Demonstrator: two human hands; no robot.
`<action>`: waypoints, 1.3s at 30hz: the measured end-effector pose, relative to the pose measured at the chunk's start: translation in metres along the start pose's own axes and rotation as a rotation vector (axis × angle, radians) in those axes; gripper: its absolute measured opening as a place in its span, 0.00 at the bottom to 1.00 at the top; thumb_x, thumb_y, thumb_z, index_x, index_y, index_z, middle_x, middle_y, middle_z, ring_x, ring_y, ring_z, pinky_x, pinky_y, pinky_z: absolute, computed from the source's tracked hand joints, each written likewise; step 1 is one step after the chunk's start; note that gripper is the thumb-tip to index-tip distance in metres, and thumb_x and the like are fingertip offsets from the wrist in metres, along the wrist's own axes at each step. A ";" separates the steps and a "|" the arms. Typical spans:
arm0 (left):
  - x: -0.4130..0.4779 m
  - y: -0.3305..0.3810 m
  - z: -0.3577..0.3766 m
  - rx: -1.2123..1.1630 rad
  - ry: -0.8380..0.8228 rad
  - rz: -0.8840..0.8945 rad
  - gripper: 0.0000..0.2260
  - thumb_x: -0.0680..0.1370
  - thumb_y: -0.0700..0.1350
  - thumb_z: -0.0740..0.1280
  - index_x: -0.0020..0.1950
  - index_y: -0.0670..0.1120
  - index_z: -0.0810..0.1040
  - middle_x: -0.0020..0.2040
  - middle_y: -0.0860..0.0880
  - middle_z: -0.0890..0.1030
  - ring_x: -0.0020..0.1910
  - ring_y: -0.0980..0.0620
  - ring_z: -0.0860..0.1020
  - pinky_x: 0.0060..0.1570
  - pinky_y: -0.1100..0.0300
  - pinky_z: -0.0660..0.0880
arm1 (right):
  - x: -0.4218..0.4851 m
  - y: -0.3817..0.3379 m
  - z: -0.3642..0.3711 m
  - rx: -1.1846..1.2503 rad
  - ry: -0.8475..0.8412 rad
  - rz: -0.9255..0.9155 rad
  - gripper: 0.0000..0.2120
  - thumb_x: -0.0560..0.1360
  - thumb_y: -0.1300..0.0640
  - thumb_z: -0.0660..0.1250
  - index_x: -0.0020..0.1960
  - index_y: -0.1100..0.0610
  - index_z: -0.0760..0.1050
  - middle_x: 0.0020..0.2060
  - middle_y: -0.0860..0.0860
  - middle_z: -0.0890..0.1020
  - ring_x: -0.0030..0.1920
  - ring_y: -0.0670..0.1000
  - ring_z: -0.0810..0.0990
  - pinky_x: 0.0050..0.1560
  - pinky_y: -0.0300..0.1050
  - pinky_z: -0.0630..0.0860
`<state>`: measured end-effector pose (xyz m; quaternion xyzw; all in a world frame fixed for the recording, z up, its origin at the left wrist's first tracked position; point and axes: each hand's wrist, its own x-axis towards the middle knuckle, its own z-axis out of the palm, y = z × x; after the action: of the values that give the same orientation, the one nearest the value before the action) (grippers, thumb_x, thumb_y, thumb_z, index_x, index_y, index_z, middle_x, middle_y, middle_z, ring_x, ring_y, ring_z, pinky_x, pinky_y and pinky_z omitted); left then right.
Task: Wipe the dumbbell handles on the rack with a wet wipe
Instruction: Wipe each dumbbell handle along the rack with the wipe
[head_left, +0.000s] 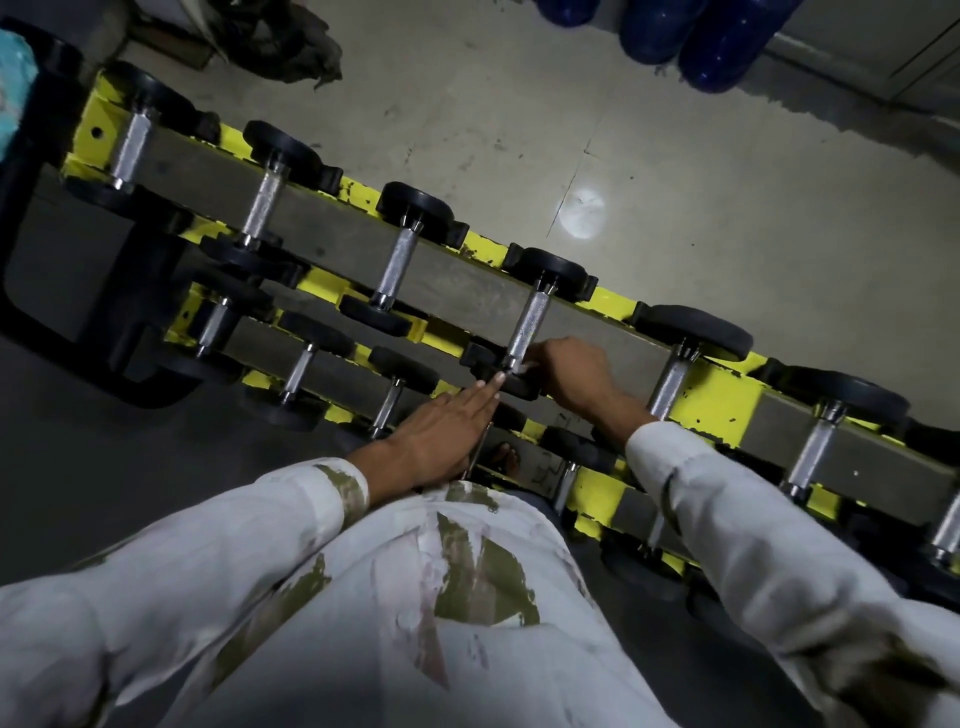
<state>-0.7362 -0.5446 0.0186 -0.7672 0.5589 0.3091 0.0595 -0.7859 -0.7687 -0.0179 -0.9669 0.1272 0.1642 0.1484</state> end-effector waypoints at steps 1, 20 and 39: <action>0.000 0.000 0.000 -0.005 0.001 -0.004 0.39 0.80 0.42 0.66 0.84 0.39 0.45 0.83 0.42 0.36 0.84 0.45 0.48 0.80 0.49 0.57 | 0.001 0.001 0.011 0.087 0.010 0.091 0.09 0.76 0.52 0.69 0.55 0.48 0.82 0.47 0.50 0.86 0.48 0.56 0.84 0.43 0.46 0.76; -0.003 0.007 -0.007 0.000 -0.024 -0.013 0.36 0.83 0.42 0.63 0.84 0.37 0.45 0.83 0.41 0.35 0.83 0.44 0.48 0.79 0.47 0.57 | 0.049 0.015 0.011 1.523 0.161 0.832 0.13 0.76 0.71 0.62 0.47 0.57 0.81 0.25 0.51 0.75 0.20 0.45 0.65 0.24 0.33 0.59; -0.001 0.003 -0.003 0.015 -0.029 -0.014 0.36 0.83 0.42 0.63 0.84 0.38 0.45 0.83 0.41 0.35 0.84 0.44 0.47 0.80 0.46 0.56 | 0.064 -0.005 0.006 1.532 0.519 0.922 0.05 0.73 0.64 0.66 0.39 0.57 0.76 0.28 0.52 0.73 0.25 0.50 0.66 0.24 0.37 0.62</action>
<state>-0.7377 -0.5465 0.0223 -0.7660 0.5550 0.3155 0.0754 -0.7279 -0.7745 -0.0450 -0.4654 0.6015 -0.1434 0.6333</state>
